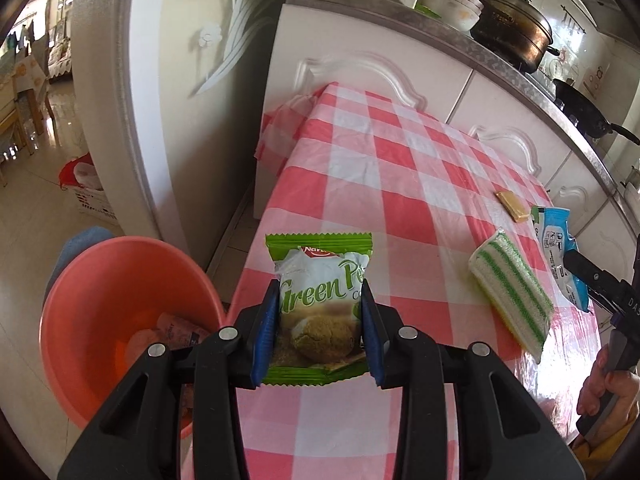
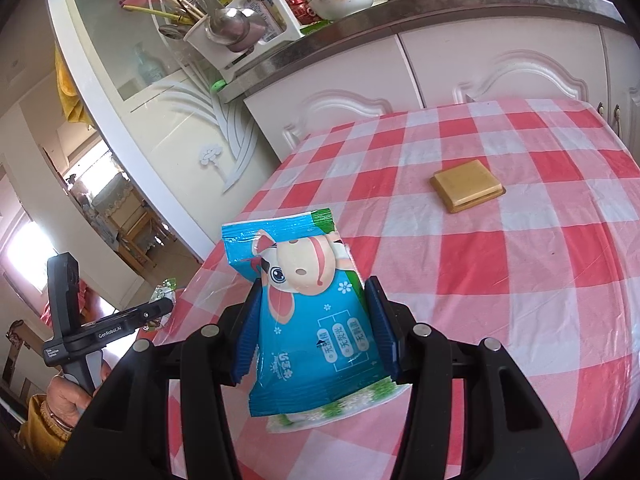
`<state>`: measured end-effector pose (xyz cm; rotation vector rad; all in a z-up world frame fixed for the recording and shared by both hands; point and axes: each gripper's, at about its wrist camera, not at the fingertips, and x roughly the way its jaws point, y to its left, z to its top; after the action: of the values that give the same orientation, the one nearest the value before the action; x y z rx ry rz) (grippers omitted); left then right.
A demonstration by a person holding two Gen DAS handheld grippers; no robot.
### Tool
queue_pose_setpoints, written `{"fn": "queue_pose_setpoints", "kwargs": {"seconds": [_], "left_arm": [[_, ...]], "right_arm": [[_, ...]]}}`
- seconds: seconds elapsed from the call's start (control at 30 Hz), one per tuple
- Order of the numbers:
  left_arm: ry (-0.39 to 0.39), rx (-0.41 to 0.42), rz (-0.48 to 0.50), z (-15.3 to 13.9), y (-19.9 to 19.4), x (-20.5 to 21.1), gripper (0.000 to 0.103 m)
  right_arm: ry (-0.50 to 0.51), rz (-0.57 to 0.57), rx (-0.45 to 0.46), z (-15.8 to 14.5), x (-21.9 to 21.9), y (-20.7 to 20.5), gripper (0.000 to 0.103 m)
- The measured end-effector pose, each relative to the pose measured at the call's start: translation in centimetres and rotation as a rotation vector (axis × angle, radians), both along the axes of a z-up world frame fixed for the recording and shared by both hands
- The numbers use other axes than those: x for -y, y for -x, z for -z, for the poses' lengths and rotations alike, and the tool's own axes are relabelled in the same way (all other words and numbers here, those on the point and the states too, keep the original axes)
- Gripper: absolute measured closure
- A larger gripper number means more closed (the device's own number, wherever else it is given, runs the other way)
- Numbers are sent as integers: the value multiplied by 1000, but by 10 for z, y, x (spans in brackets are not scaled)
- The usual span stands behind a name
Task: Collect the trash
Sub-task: 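Carry the Green Peas packet and blue wipe pack with both grippers over the bucket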
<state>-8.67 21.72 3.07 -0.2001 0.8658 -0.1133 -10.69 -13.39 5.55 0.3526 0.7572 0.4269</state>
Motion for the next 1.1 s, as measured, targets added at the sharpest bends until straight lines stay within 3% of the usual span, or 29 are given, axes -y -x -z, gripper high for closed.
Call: {"fn": "queue_pose_setpoints", "kwargs": {"seconds": [0.5,1.1], "left_arm": [[0,23,-60,0,25,-49,64],[20,6,-175,19,43,-114,64]], "right_arm": [[1,-73,-3,-13,-51,5,52],[5,-290,-39,-16,-167,-6,52]]}}
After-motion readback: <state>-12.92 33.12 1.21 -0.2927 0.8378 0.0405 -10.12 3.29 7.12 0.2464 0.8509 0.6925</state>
